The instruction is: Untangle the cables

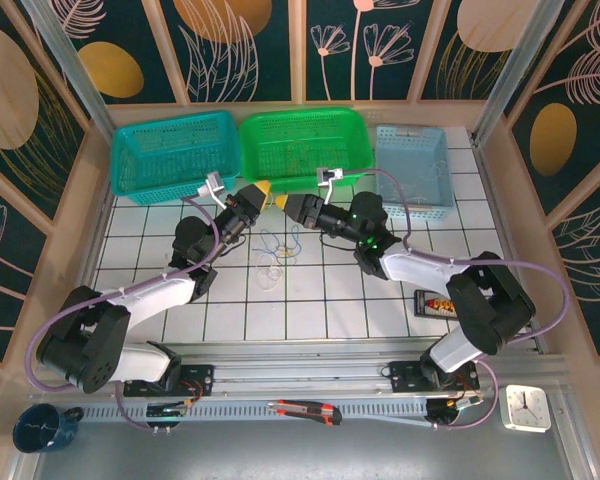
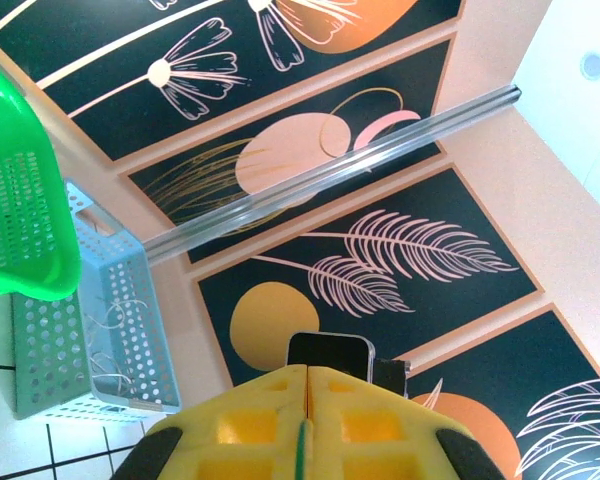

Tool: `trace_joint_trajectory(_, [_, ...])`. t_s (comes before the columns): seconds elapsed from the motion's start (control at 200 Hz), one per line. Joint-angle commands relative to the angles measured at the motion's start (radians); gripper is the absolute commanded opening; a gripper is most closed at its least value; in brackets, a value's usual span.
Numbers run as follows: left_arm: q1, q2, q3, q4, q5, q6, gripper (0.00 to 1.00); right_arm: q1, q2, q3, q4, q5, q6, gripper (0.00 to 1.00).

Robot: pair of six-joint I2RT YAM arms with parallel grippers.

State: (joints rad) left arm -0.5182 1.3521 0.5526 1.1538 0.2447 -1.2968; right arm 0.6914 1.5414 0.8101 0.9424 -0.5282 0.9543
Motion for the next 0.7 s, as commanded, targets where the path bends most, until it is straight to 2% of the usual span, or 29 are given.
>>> trace_joint_trajectory(0.0, [-0.004,-0.004,0.026,0.061,-0.009,-0.018,0.00,0.013,0.018,0.043,0.069,-0.022,0.013,0.32])
trace_joint_trajectory(0.696, [-0.004,0.004,0.020,0.073,0.004,-0.024,0.00,0.030,0.071,0.086,0.071,-0.032,0.023,0.22])
